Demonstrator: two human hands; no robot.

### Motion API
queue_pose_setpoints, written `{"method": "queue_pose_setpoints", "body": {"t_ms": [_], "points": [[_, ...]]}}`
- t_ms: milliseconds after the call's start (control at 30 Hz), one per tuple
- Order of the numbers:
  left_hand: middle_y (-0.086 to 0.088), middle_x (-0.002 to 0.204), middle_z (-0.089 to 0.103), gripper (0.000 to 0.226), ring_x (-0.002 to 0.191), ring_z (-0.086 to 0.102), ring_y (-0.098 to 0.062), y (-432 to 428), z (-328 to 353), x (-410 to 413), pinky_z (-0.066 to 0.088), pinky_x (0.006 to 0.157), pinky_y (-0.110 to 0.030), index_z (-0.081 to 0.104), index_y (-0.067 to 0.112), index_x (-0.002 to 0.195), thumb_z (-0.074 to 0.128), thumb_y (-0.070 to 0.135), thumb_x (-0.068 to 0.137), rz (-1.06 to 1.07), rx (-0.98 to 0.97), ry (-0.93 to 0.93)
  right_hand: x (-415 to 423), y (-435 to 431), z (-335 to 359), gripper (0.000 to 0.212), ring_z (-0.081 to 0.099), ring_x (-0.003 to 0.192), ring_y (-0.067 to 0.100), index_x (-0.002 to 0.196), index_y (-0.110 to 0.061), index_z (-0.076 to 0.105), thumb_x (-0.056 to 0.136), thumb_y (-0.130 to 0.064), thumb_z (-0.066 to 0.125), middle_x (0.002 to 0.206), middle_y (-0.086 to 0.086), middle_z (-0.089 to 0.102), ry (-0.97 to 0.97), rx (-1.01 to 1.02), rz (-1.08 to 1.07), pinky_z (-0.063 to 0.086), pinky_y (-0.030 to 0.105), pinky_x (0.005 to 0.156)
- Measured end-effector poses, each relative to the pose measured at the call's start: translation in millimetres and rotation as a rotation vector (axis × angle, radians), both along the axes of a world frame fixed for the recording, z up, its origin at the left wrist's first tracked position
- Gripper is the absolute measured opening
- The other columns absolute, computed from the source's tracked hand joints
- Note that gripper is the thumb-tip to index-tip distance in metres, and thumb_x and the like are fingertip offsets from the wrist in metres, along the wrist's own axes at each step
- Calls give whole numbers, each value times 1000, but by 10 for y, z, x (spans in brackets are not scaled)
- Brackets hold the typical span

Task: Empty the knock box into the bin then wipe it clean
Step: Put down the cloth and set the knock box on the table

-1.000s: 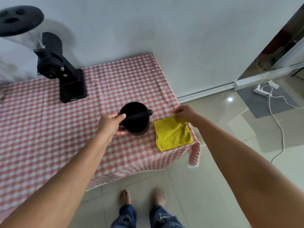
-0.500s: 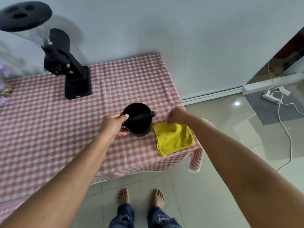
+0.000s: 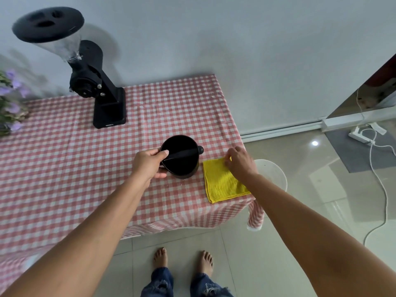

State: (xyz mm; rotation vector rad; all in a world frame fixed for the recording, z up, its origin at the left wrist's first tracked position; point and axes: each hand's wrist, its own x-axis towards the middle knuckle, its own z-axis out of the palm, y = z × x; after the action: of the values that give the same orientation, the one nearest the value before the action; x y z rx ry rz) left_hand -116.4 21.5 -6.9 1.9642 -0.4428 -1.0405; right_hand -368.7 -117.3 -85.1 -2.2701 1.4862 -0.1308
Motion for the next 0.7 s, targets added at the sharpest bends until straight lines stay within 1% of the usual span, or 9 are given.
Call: {"method": "queue_pose_setpoints", "body": {"t_ms": [67, 200, 300, 367, 433, 467, 500, 600, 700], "points": [[-14, 129, 67, 47, 95, 74, -28, 17, 0, -17, 62, 56, -31, 61, 6, 133, 73, 26, 92, -4, -4, 4, -36, 31, -82, 17, 52, 110, 27, 105, -20, 63, 93, -31, 60, 116, 2, 55, 6, 87, 21, 41, 36, 84], [-15, 128, 68, 47, 93, 74, -30, 35, -14, -56, 61, 53, -28, 60, 6, 133, 72, 26, 92, -12, -1, 11, -50, 70, -145, 37, 42, 126, 27, 128, -24, 56, 93, -35, 60, 130, 3, 49, 17, 37, 52, 39, 44, 103], [-14, 125, 69, 46, 90, 75, -28, 48, -25, -68, 61, 53, -29, 61, 6, 132, 72, 25, 92, -8, -4, 10, -34, 63, -101, 47, 41, 130, 30, 136, -26, 53, 91, -36, 62, 135, 7, 49, -3, 77, 25, 38, 46, 109], [-14, 124, 69, 46, 89, 75, -28, 58, -25, -53, 61, 53, -29, 61, 7, 133, 72, 26, 92, -3, -4, 4, 44, 50, 13, 42, 52, 121, 28, 132, -22, 58, 92, -35, 61, 130, 8, 56, -163, 114, -64, 45, 42, 102], [-13, 121, 70, 47, 87, 75, -27, 64, -17, -27, 62, 56, -32, 61, 7, 134, 72, 26, 92, 0, 0, -2, 199, 49, 216, 32, 65, 98, 19, 118, -20, 68, 94, -40, 60, 108, 4, 68, -387, 148, -180, 52, 27, 79], [-13, 119, 71, 46, 84, 76, -27, 67, -3, -7, 63, 58, -34, 61, 8, 133, 72, 26, 92, 4, 1, -2, 303, 57, 336, 30, 66, 86, 16, 108, -19, 70, 95, -44, 58, 94, 2, 70, -488, 199, -216, 50, 20, 67], [-12, 115, 73, 43, 79, 77, -27, 69, 13, 12, 63, 60, -36, 63, 9, 131, 72, 26, 93, 7, 2, 0, 409, 69, 451, 34, 66, 77, 15, 101, -18, 70, 96, -48, 55, 85, 2, 70, -582, 284, -236, 48, 18, 60], [-8, 101, 76, 31, 70, 77, -27, 61, 52, 107, 64, 63, -42, 70, 11, 120, 71, 26, 93, 1, -2, -19, 694, 131, 705, 43, 66, 68, 16, 101, -12, 71, 95, -52, 56, 82, 4, 71, -759, 555, -198, 52, 29, 56], [-8, 103, 76, 30, 71, 77, -27, 51, 66, 269, 65, 63, -42, 70, 12, 121, 70, 24, 94, 15, -16, -9, 938, 198, 762, 34, 67, 67, 12, 93, -18, 73, 89, -51, 66, 84, 0, 75, -732, 602, -104, 57, 31, 57]]}}
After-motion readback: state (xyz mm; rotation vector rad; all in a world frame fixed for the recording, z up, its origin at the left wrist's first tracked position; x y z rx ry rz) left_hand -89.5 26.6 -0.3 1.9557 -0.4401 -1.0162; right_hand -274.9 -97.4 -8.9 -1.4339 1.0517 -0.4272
